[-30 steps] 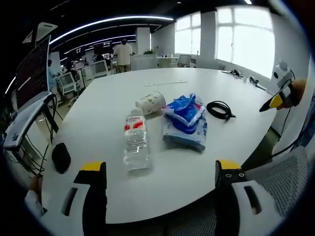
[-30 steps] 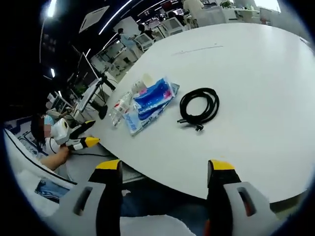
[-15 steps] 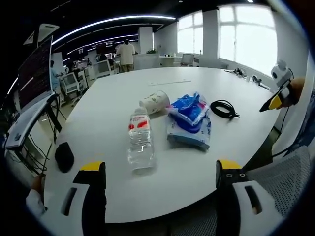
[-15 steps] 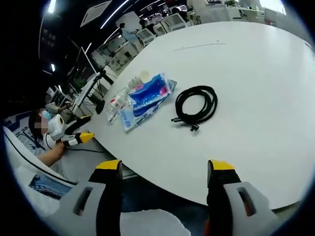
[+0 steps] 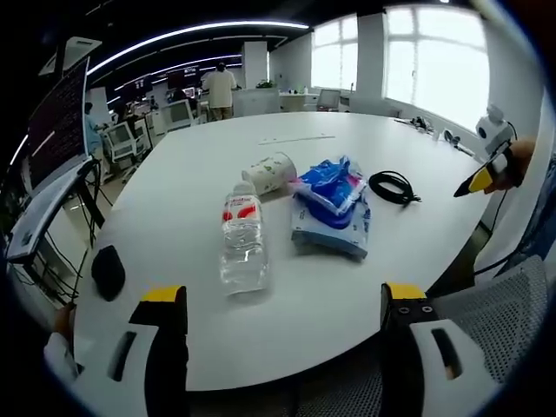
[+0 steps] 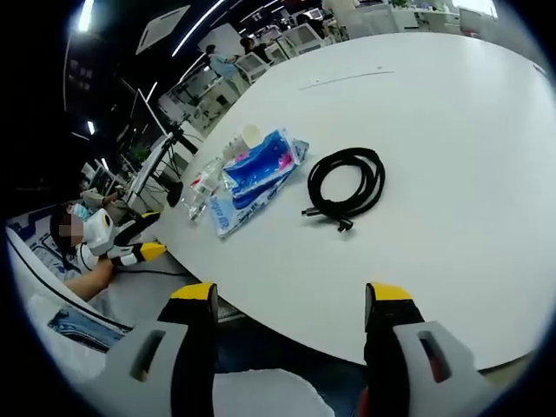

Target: Arrange the tabletop items into an orderly group along one side of the table until the central work area is clear of visible clutter.

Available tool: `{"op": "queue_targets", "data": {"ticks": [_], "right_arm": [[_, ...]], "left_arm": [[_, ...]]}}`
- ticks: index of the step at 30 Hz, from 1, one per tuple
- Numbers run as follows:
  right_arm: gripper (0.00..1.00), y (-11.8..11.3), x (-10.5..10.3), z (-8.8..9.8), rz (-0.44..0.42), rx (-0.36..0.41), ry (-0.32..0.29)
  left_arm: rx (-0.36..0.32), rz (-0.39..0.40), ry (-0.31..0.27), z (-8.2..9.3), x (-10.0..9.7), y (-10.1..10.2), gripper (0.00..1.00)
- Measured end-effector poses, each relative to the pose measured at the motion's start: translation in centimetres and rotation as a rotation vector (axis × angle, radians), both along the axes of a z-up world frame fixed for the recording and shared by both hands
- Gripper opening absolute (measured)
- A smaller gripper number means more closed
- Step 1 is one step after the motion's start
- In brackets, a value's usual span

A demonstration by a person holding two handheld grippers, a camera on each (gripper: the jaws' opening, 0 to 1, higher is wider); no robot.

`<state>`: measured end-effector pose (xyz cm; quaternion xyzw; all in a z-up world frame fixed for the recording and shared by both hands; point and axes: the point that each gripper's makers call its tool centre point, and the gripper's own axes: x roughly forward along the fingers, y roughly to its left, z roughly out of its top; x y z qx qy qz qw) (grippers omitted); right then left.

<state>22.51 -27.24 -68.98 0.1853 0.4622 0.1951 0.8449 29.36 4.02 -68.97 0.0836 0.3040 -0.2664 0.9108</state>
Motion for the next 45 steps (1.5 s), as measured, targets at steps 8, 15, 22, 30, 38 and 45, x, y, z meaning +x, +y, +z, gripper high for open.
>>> {"op": "queue_targets", "data": {"ticks": [8, 15, 22, 30, 38, 45], "right_arm": [[0.68, 0.1, 1.0, 1.2, 0.016, -0.023, -0.026], [0.68, -1.5, 2.3, 1.5, 0.049, -0.047, -0.052], [0.68, -3.4, 3.9, 2.2, 0.085, -0.041, -0.073], [0.68, -6.2, 4.3, 2.5, 0.27, -0.107, -0.097], [0.68, -5.5, 5.7, 2.1, 0.274, -0.096, -0.084], [0.66, -3.8, 8.0, 1.8, 0.366, -0.118, -0.15]], "left_arm": [[-0.028, -0.008, -0.007, 0.4, 0.0, -0.3, 0.95], [-0.031, 0.0, -0.028, 0.8, 0.2, -0.4, 0.96], [0.016, 0.034, -0.002, -0.3, 0.4, 0.5, 0.98], [0.088, 0.04, 0.05, -1.8, -0.1, 0.9, 0.98], [0.104, 0.048, 0.071, -2.1, -0.6, 0.7, 0.97], [0.082, 0.071, 0.029, -0.8, 0.3, 1.1, 0.99]]}}
